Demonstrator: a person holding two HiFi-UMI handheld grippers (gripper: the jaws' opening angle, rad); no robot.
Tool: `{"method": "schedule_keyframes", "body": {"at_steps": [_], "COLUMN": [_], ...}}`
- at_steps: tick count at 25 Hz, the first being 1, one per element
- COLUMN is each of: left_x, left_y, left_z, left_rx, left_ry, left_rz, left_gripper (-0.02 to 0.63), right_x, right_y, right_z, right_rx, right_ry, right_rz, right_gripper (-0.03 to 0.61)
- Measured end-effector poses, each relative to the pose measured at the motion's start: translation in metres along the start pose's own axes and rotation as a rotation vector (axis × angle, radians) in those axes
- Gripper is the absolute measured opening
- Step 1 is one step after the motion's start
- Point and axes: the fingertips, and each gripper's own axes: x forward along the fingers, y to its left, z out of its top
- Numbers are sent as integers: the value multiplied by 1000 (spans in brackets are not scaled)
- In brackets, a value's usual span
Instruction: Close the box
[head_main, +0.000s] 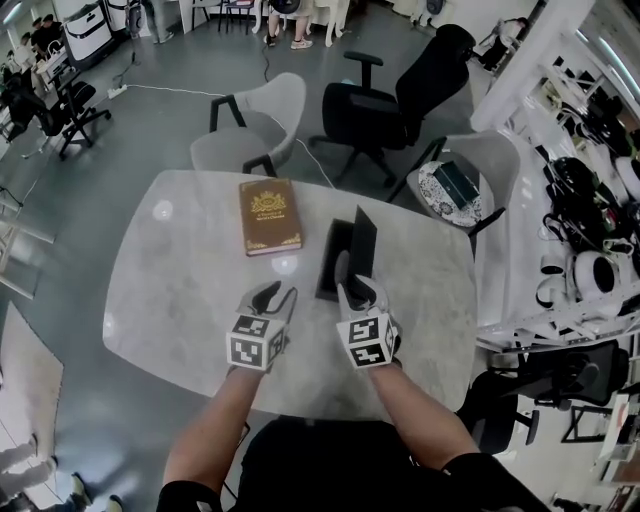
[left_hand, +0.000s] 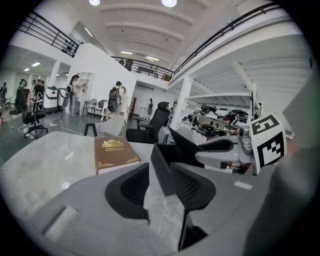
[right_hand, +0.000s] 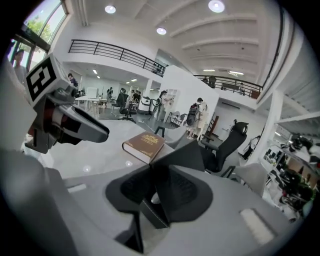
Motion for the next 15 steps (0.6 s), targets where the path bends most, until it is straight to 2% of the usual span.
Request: {"method": "schedule_keyframes", "body": {"at_steps": [8,15], "left_x": [-2,-5], "left_y": [20,25], "left_z": [-22,-34], "left_rx": [-37,-53], "left_ry": [32,42], "left_rz": [43,58], "left_gripper": [133,130], "right_x": [24,37], "right_y": [20,35], "right_z": [-12,-24], "right_rx": [-117,-150], "right_ry": [35,57], "right_rz": [6,54], "right_gripper": [133,146]}}
